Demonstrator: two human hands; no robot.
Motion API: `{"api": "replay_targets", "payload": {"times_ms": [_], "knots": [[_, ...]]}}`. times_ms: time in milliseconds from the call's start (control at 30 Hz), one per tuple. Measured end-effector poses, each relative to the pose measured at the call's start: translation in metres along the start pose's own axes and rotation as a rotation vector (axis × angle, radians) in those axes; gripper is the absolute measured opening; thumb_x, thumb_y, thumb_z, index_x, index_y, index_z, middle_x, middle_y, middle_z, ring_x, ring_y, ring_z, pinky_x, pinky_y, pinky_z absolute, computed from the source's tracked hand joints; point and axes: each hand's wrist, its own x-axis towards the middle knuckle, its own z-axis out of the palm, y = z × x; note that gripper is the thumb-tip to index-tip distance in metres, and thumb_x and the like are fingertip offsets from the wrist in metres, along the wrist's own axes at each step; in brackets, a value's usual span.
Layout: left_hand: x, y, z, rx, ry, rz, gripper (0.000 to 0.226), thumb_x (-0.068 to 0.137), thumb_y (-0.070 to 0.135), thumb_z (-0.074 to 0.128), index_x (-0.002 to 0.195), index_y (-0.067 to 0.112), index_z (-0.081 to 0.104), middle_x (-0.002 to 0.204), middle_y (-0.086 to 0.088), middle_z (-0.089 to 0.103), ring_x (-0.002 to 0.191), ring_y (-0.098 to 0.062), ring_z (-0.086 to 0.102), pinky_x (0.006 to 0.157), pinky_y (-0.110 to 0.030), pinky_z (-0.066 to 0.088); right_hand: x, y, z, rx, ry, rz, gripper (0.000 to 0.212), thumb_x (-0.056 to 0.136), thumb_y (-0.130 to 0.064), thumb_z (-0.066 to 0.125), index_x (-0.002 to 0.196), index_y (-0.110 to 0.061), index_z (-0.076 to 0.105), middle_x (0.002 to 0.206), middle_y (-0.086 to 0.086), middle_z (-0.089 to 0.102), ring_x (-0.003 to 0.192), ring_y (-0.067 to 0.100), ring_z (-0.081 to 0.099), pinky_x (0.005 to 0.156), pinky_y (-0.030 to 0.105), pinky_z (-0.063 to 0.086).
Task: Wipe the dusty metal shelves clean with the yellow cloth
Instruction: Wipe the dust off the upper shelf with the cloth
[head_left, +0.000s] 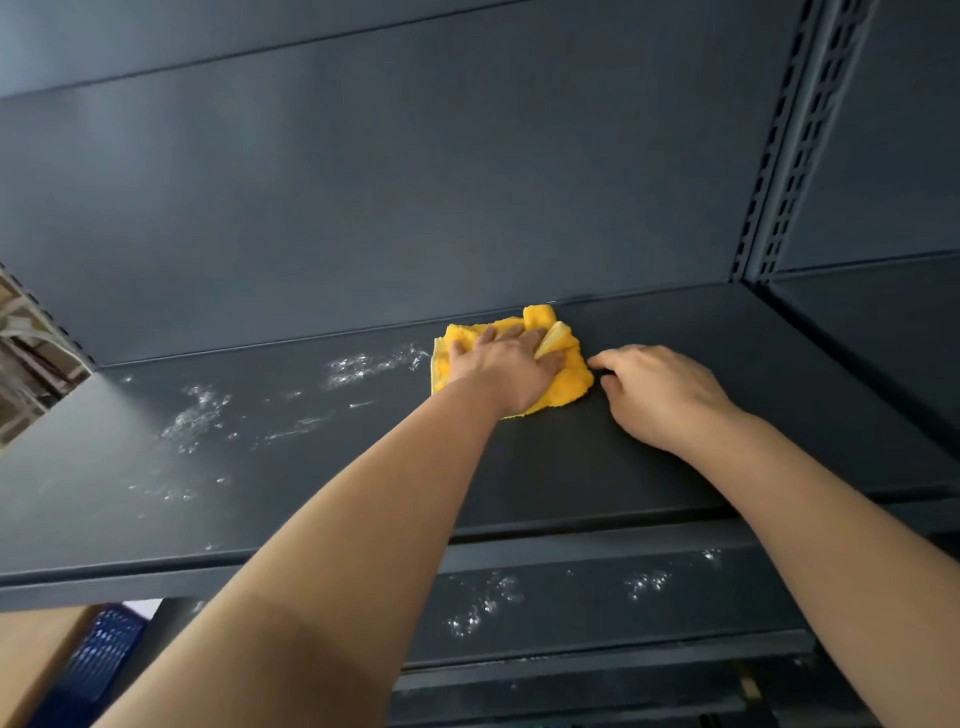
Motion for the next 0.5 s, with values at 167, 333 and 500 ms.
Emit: {"api": "replay_targets", "payload": {"times_ms": [167, 333, 500], "knots": [[0.017, -0.041, -0.003, -0.019, 0.022, -0.123, 0.062, 0.092, 0.065, 0.02, 0.149, 0.04, 0.023, 0.159, 0.012, 0.017, 0.148, -0.019, 0.01, 0.115, -0.056, 0.007, 0.003, -0.019, 0.008, 0.007, -0.001, -0.068, 0.037, 0.101, -0.021, 0.039, 0.135, -0.027, 0.052, 0.135, -0.001, 0.054, 0.116, 0.023, 0.055, 0.085, 0.036, 0.05], [0.016, -0.098, -0.008, -0.026, 0.027, -0.228, 0.065, 0.092, 0.067, 0.017, 0.15, 0.04, 0.02, 0.16, 0.013, 0.016, 0.148, -0.018, 0.009, 0.116, -0.055, 0.007, 0.006, -0.051, 0.017, 0.01, 0.009, -0.13, 0.038, 0.101, -0.02, 0.04, 0.136, -0.026, 0.051, 0.136, -0.004, 0.054, 0.118, 0.021, 0.055, 0.089, 0.036, 0.049], [0.001, -0.153, -0.013, -0.021, 0.028, -0.264, 0.063, 0.092, 0.067, 0.016, 0.15, 0.042, 0.019, 0.16, 0.012, 0.016, 0.148, -0.021, 0.009, 0.115, -0.058, 0.006, 0.011, -0.1, 0.027, 0.024, 0.005, -0.163, 0.038, 0.1, -0.017, 0.041, 0.135, -0.025, 0.052, 0.135, -0.004, 0.055, 0.117, 0.021, 0.055, 0.087, 0.035, 0.049]]}}
